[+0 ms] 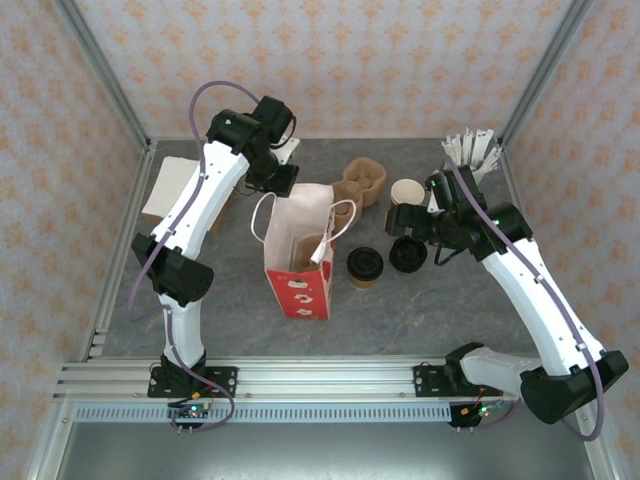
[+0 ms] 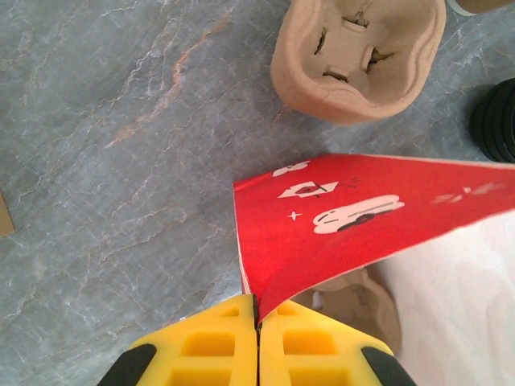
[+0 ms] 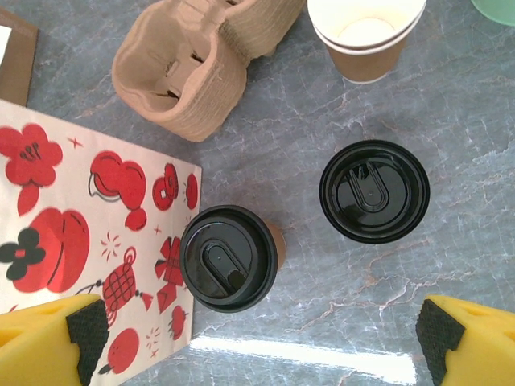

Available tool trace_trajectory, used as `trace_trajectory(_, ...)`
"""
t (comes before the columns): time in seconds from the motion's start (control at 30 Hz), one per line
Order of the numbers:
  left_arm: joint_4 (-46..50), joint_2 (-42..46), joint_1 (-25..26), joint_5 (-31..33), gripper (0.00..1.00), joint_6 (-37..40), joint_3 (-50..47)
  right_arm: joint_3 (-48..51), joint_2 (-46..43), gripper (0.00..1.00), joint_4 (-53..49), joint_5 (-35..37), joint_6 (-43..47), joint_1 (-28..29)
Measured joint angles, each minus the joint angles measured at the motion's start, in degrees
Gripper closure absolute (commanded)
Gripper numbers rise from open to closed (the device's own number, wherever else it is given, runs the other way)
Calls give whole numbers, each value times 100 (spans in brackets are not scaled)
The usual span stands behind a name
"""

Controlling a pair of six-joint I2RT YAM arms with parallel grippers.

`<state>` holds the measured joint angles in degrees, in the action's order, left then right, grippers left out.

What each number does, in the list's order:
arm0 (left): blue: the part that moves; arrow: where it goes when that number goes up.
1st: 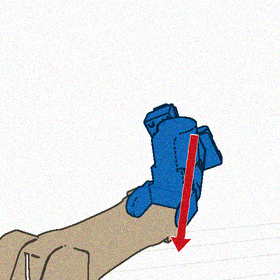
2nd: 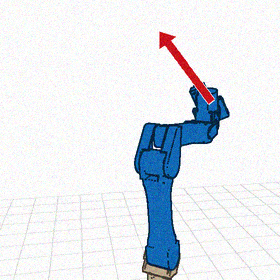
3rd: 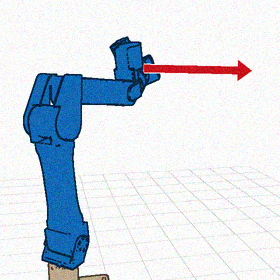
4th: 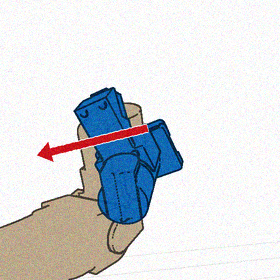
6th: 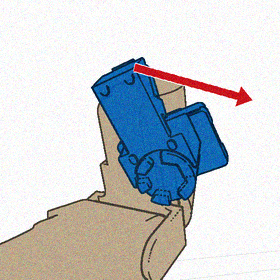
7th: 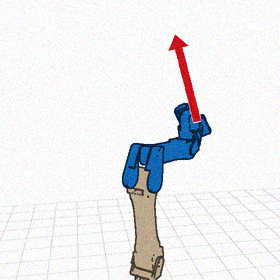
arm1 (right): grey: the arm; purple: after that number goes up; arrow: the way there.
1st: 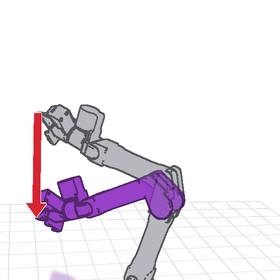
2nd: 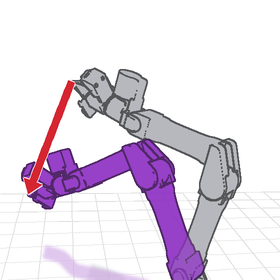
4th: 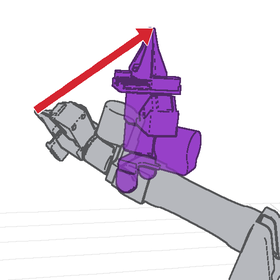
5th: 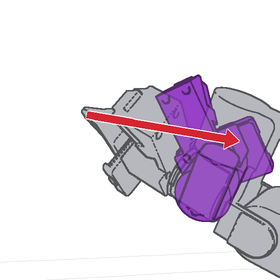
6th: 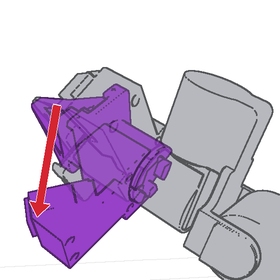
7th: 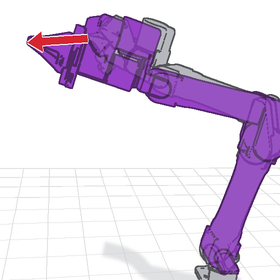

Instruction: Pack the takeout coffee

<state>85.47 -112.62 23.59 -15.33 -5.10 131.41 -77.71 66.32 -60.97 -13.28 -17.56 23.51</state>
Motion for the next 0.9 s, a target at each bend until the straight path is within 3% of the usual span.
trace_trajectory(0.23, -33, 592, 0, 127, 95, -133, -634, 280, 402, 1, -59, -175, -345, 52)
trace_trajectory(0.53, -87, 1064, -11, 382, 91, -258, -1213, 647, 791, 1, 101, -175, -839, 568)
trace_trajectory(0.7, -177, 1270, -136, 402, 64, -323, -1631, 660, 896, 0, 273, -155, -1040, 765)
trace_trajectory(0.9, -258, 1460, -310, 387, 25, -352, -1521, 684, 1014, 1, 358, -111, -1255, 933)
